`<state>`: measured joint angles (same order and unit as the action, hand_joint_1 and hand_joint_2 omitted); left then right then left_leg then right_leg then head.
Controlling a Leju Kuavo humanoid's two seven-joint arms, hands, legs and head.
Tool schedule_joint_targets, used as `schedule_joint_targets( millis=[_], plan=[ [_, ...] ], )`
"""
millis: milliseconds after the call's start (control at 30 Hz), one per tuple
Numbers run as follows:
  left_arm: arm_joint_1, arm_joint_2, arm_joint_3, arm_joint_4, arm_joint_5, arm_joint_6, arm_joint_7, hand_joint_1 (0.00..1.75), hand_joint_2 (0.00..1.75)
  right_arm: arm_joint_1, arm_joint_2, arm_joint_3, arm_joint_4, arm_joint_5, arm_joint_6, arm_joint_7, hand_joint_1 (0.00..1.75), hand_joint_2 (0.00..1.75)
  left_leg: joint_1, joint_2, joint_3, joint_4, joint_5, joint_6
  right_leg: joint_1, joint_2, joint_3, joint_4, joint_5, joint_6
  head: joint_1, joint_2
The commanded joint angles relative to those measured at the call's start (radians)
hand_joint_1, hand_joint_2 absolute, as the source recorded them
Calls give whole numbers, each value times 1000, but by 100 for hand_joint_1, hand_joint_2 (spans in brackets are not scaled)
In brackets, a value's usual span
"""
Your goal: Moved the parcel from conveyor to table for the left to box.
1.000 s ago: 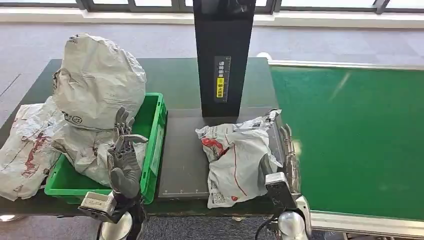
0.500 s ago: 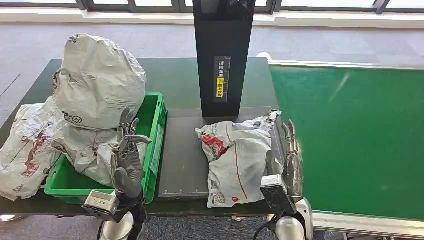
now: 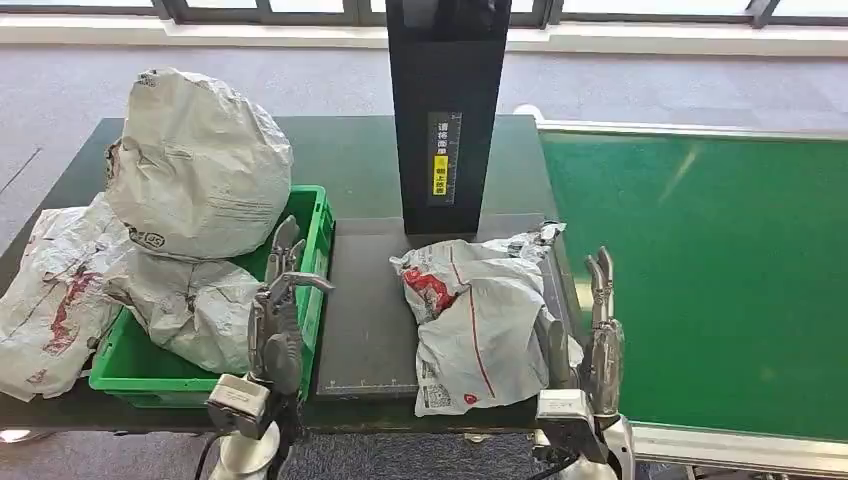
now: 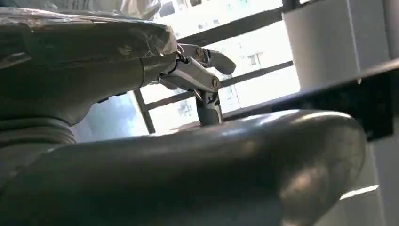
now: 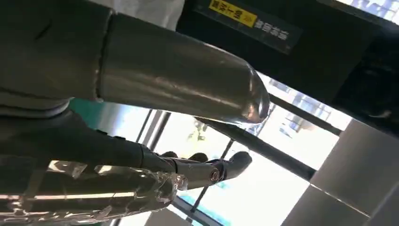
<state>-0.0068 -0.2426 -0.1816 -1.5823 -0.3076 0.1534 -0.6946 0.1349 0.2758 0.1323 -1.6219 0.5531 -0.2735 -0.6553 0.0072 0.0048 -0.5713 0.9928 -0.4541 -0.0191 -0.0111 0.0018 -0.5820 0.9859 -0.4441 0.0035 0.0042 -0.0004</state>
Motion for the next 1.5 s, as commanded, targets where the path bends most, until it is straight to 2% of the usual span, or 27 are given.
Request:
schedule_joint_targets(
  millis=[33, 200, 233, 333, 400, 533, 700, 733, 767, 1033, 1067, 1500],
  plan=[
    [-86, -7, -28, 183, -162, 37, 53, 0, 0, 14, -34, 76, -77, -13, -3, -19, 0, 0, 0, -3, 1, -1, 1, 1, 0, -3, 2, -1, 0, 0, 0, 0],
    [-86, -7, -28, 183, -162, 37, 53, 0, 0, 14, -34, 76, -77, -13, -3, -19, 0, 0, 0, -2, 1, -1, 1, 1, 0, -2, 2, -1, 0, 0, 0, 0],
    [-91, -2, -34, 193, -196, 49, 68, 0, 0, 12, -37, 81, -76, -15, 2, -27, 0, 175, 0, -2, 2, -2, 1, 1, 0, -2, 3, -2, 0, 0, 0, 0],
    [-120, -18, -40, 243, -297, 118, 103, 0, 0, 2, -41, 107, -91, -14, 22, -43, 0, 175, 0, -3, 1, -1, 1, 0, 0, -3, 2, -1, 0, 0, 0, 0],
    [-106, -41, -2, 189, -239, 222, -3, 0, 0, -17, -48, 131, -84, -26, 41, -43, 0, 175, 0, -3, 2, -2, 1, 1, 0, -3, 3, -2, 0, 0, 0, 0],
    [-70, 20, -37, -24, 73, 257, -3, 0, 0, -57, -36, 124, -40, -34, 52, -43, 0, 175, 1, 3, 0, 1, -1, 0, 1, 3, -1, 0, 0, 0, 0, 0],
    [-47, 43, -28, -81, 75, 284, -3, 0, 0, -70, -36, 117, -24, -40, 64, -43, 0, 175, 1, 3, 1, -1, 0, 0, 1, 3, 2, -2, 1, -1, 0, 0],
    [-41, 51, -18, -94, 90, 277, -3, 35, 175, -67, -45, 118, -20, -51, 62, -43, 0, 175, 0, 3, 2, -2, 0, 0, 1, 3, 2, -2, 1, -1, 0, 0],
    [-41, 56, -17, -103, 95, 276, -3, 143, 175, -66, -50, 121, -18, -60, 61, -43, 0, 175, 0, 1, 1, -1, 0, 0, 1, 1, 2, -1, 1, 0, 0, 0],
    [-41, 60, -17, -105, 97, 277, -3, 143, 175, -66, -54, 125, -18, -66, 58, -43, 0, 175, 1, 1, 2, -1, 0, 0, 1, 1, 3, -2, 1, 0, 0, 0],
    [-44, 59, -19, -103, 95, 280, -3, 175, 175, -66, -56, 126, -17, -68, 56, -43, 0, 175, 0, 0, 1, -1, 0, 0, 0, 0, 2, -1, 0, 0, 0, 0],
    [-80, 70, -30, -100, 89, 291, -3, 175, 175, -57, -52, 116, -21, -79, 42, -43, 0, 175, 1, -2, 1, -1, 1, 0, 1, -2, 3, -2, 0, 0, 0, 0]
  ],
)
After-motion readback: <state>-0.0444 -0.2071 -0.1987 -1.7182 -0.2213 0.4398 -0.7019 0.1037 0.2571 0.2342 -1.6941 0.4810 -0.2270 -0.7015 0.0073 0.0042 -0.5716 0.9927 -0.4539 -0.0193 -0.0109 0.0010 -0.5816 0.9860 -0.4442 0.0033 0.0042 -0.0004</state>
